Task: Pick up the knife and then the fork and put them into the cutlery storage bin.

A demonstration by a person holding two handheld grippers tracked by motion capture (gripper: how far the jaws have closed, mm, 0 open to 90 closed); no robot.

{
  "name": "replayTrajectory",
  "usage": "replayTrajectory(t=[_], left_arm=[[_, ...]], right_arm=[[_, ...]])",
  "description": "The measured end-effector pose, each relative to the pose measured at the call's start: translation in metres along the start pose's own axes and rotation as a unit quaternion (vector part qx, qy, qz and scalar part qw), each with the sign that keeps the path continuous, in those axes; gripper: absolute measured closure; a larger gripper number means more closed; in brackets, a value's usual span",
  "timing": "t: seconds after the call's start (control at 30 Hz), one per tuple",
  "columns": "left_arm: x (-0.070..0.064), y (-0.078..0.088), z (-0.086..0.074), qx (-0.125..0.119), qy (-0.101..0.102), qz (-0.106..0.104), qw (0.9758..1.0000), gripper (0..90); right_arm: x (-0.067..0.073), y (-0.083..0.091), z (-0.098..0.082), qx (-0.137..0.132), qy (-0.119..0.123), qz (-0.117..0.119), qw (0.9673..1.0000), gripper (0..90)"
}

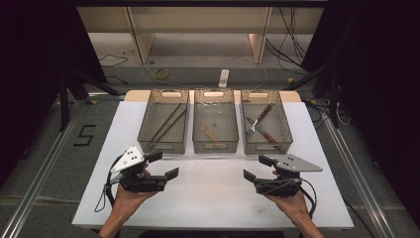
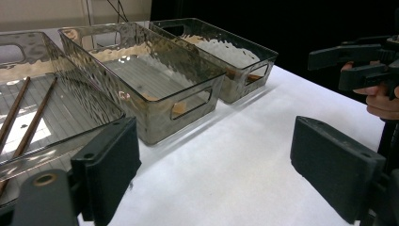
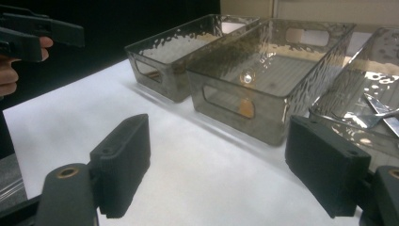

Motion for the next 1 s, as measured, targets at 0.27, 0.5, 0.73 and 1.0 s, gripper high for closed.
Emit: replayTrajectory(t=[0.27, 0.5, 0.73, 1.0], left_arm=[[0.000, 0.000, 0.000, 0.000, 0.001, -0.004, 1.0000, 15.6], [-0.001, 0.000, -0.001, 0.000, 0.002, -0.006, 1.0000, 15.6], [-0.001, 0.000, -0.001, 0.000, 0.007, -0.009, 0.9999, 15.6], [-0.001, -0.001, -0.001, 0.000, 0.006, -0.010, 0.9999, 15.6]], right_arm=[[0.000, 0.005, -0.008, -0.001, -0.005, -0.020, 0.9998, 20.9], [-0.002, 0.010, -0.014, 0.000, -0.013, -0.023, 0.9996, 20.8], [0.000, 0.014, -0.019, 0.005, -0.016, -0.025, 0.9995, 19.8], [-0.001, 0.017, -0.017, 0.000, -0.016, -0.028, 0.9995, 19.2]])
Point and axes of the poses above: each handheld gripper's, and its own axes: y roughly backward along the jaws, z roughly out of its top, x roughly to its left, the point moved 4 cm from there along -y, roughly forward along the jaws, and after that the axes turned 9 degrees about y, right-handed, at the moved point
